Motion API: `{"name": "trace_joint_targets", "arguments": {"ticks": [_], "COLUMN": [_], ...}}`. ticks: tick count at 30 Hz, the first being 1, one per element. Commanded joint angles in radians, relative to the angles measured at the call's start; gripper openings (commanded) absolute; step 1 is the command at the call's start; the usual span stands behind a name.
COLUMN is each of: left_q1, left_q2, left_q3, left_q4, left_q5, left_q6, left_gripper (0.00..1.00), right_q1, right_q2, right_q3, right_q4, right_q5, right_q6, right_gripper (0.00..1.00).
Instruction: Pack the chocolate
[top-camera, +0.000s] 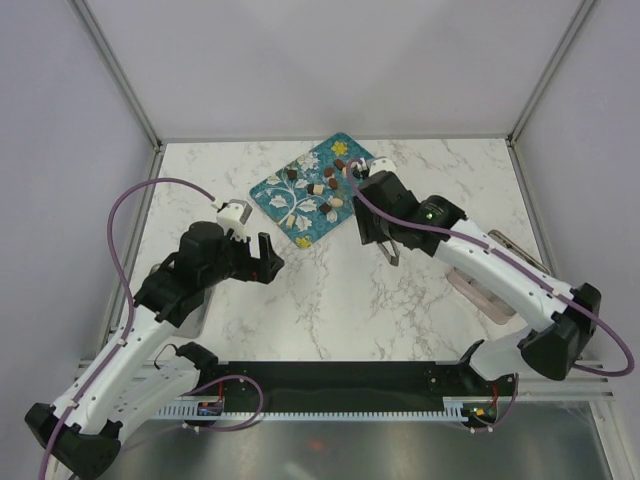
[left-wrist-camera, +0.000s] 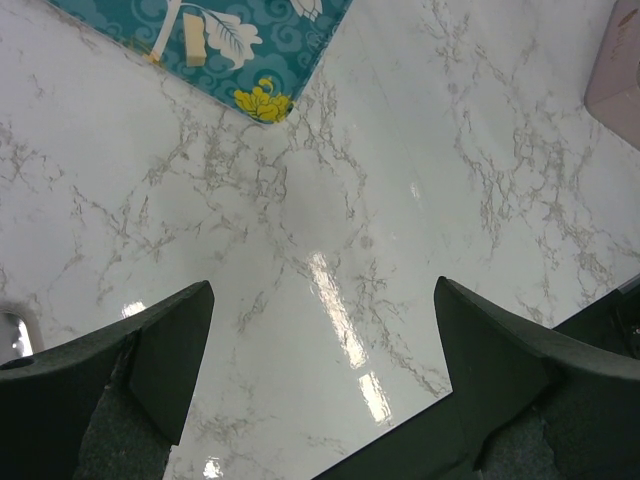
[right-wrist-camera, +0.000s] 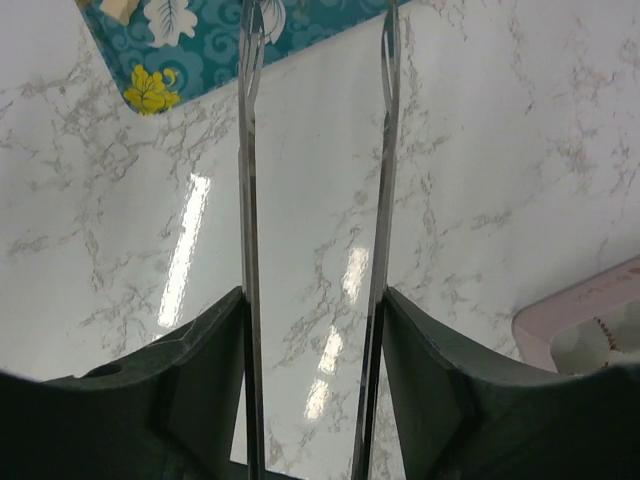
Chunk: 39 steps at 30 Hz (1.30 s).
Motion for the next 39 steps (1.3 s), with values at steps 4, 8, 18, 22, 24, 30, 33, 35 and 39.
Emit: {"name": "trace_joint_targets", "arguments": {"ticks": [4, 8, 18, 22, 24, 30, 33, 35, 39], "left_q1": [-0.003, -0.003, -0.003, -0.003, -0.003, -0.003, -0.003, -0.003, -0.003], "left_q2": [0.015, 0.014, -0.034, -0.072, -0.078, -0.066, -0.063, -0.061, -0.055], "left_q3": [-0.001, -0.001, 0.013, 0.015, 0.011, 0.013, 0.013, 0.013, 0.015], "left_q4": [0.011, 0.010, 0.008, 0.010, 0.008, 0.010, 0.010, 0.010, 0.008], "left_q5": [0.008, -0.006, -0.057, -0.106, -0.109, -0.106, -0.104, -0.104, -0.103], "left_q6": [0.036, 0.036, 0.036, 0.034, 0.030, 0.033, 0.033, 0.034, 0.034], "left_gripper": [1.00, 1.00, 0.99, 0.99, 0.99, 0.99, 0.99, 0.99, 0.99], "right_q1": [-0.127, -0.178, -0.198, -0.196, -0.196, -0.196, -0.196, -0.198, -0.195], "right_q2": [0.220, 0.367, 0.532, 0.547, 0.554, 0.564, 0.564, 0.560, 0.557], "right_q3": [0.214, 0.307, 0.340, 0.311, 0.306, 0.288, 0.266, 0.246, 0.220], "right_q4": [0.124, 0.161, 0.232, 0.246, 0.247, 0.247, 0.247, 0.249, 0.253], "right_q5": [-0.100, -0.167, -0.353, -0.348, -0.354, -0.358, -0.361, -0.370, -0.377], "right_q6": [-0.223, -0.272, -0.327, -0.335, -0.332, -0.318, -0.312, -0.307, -0.299], "right_gripper": [0.56, 0.53, 0.46, 0.46, 0.46, 0.48, 0.47, 0.47, 0.47]}}
